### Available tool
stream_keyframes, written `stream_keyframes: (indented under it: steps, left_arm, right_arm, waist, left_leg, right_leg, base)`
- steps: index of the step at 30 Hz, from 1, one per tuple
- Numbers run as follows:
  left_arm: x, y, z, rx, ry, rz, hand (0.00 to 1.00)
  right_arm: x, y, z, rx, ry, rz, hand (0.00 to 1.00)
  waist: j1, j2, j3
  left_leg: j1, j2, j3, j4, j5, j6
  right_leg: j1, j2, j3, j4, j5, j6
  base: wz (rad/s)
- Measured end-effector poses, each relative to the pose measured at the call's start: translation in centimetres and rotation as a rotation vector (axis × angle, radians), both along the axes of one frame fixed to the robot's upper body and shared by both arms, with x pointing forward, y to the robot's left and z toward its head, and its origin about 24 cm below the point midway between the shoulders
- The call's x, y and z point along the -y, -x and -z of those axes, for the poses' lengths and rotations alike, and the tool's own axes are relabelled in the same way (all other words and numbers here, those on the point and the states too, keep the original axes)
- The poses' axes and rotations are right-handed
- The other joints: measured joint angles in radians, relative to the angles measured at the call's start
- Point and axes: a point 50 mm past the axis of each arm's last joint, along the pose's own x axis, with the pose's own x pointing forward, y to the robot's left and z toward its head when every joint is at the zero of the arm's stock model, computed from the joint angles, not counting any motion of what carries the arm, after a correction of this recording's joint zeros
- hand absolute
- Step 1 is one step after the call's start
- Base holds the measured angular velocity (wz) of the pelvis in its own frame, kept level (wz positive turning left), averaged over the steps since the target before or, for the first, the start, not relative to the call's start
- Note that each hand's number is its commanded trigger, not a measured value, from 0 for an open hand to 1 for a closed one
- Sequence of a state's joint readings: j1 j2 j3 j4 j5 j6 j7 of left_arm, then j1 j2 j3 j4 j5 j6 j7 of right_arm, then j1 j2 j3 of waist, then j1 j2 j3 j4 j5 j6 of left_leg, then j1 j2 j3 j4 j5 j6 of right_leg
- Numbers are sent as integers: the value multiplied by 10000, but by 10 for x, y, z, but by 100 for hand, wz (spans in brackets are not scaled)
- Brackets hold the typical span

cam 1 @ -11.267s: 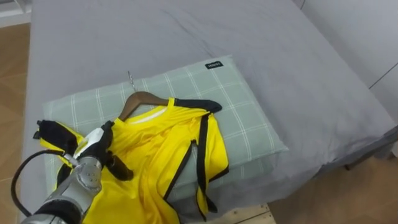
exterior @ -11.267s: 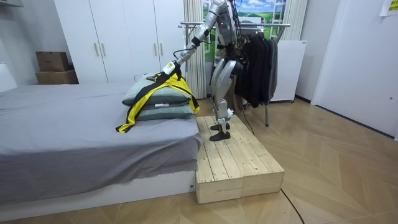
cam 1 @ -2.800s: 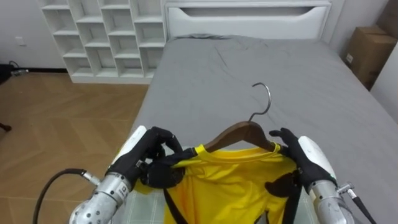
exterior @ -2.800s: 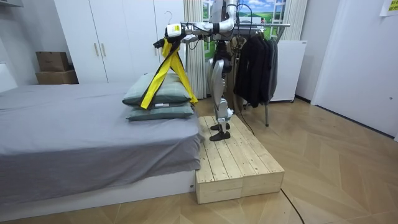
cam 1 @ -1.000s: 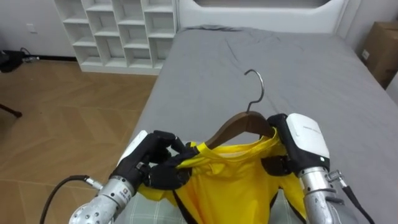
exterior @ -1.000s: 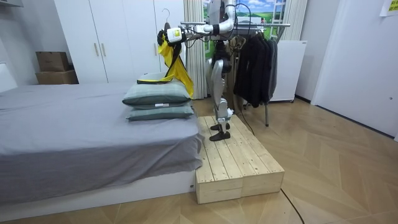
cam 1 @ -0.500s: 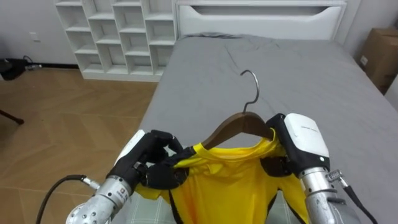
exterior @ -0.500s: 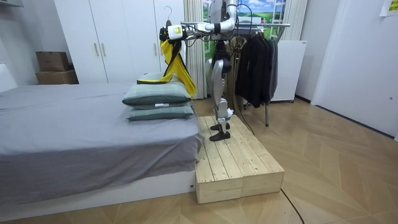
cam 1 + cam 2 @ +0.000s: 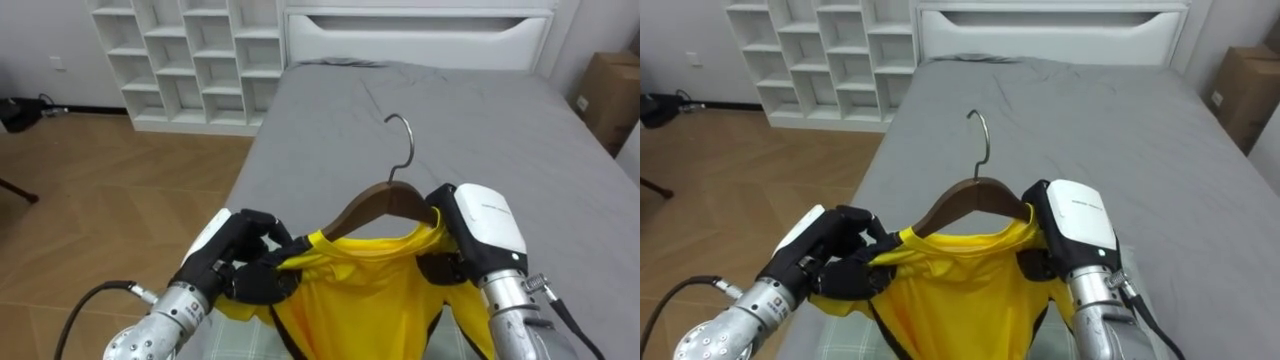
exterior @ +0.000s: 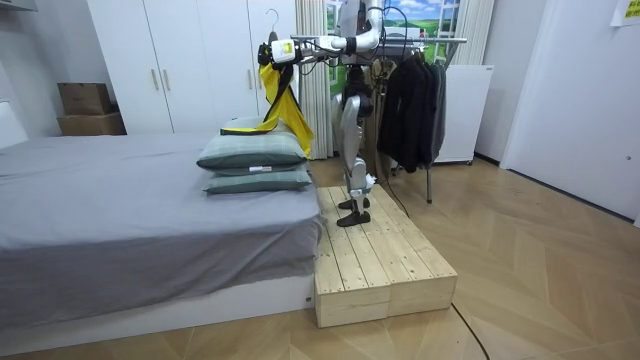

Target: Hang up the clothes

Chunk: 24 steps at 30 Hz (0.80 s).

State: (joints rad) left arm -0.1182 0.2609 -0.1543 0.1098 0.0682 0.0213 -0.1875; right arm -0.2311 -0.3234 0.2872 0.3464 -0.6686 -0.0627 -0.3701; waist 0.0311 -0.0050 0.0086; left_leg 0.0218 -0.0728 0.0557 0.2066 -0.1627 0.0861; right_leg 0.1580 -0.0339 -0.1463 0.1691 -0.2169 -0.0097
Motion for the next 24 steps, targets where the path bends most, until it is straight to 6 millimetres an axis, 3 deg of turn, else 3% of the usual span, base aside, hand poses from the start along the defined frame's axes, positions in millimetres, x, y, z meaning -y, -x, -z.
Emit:
stream_keyframes:
  steps: [24]
  left_arm:
    - [0,2,4,-182,37,-17,0]
  right_arm:
    - [0,1,3,-109,62,-25,100]
  waist:
    - [-5,0,-2]
  left_leg:
    - [-17,4,-8,65,-1,0]
  right_leg:
    - [18,7,-26,15,1,-2]
  base:
    - [0]
